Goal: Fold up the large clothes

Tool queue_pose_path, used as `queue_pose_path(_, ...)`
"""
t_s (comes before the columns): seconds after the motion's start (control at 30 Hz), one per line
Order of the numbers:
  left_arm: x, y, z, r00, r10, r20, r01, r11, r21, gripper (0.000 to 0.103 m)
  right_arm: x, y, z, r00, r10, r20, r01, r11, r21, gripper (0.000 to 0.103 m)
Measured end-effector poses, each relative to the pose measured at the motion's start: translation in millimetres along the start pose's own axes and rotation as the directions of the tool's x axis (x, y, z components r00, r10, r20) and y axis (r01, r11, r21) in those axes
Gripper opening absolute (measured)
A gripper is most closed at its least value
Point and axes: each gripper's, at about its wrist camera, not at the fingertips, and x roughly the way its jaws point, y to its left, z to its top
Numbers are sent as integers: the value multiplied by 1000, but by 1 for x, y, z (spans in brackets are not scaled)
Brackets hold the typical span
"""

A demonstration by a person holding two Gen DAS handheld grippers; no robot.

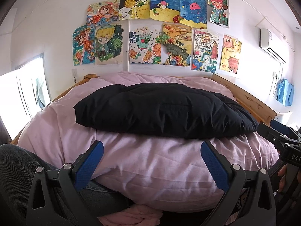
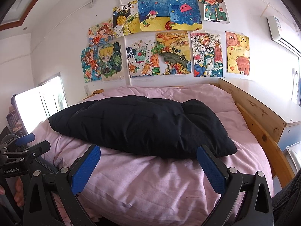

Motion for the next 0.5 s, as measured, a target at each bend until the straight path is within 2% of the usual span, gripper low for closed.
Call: queue_pose_path(0.5, 0, 3, 0, 1000, -1, 2, 1, 1000, 2, 101, 0, 0, 0, 1000, -1, 0, 1, 1000, 2, 103)
